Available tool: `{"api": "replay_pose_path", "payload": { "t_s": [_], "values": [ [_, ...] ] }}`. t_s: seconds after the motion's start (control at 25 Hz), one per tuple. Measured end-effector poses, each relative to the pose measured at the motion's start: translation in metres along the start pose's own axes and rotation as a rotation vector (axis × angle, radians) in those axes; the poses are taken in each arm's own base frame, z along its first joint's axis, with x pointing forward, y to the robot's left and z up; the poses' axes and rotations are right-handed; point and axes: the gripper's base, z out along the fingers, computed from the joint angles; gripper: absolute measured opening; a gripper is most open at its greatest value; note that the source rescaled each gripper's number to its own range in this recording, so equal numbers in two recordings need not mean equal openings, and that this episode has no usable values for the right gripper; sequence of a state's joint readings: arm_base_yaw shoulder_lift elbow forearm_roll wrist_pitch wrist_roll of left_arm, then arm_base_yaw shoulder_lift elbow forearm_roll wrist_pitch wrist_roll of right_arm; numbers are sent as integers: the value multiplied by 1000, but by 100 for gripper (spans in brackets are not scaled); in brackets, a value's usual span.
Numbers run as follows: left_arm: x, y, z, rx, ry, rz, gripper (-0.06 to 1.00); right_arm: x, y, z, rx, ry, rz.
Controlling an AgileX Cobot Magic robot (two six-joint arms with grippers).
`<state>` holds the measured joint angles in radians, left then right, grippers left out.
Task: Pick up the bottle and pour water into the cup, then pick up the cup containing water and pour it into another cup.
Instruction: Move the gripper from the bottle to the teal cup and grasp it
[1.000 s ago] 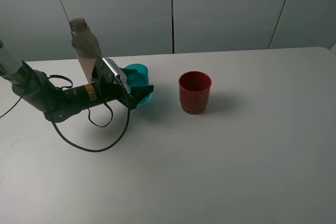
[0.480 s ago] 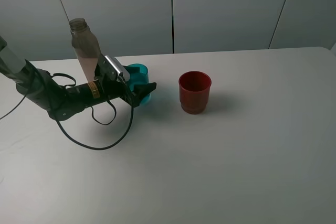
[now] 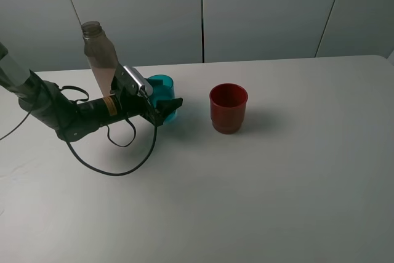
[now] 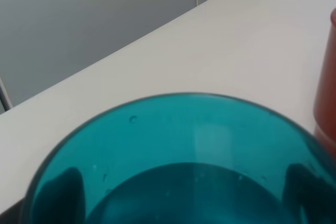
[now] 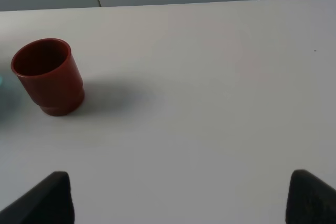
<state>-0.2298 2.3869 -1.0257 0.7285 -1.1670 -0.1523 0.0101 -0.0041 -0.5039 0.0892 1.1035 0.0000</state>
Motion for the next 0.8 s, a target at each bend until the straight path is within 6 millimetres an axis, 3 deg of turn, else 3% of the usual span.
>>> {"api": "replay_pose_path", "payload": {
  "t_s": [0.28,0.8],
  "values": [
    [9,-2,0,-3,16,-20,100,0,0,0,0,0,0],
    [3,-1,9,0,-25,-18,100,0,0,0,0,0,0]
  ]
}}
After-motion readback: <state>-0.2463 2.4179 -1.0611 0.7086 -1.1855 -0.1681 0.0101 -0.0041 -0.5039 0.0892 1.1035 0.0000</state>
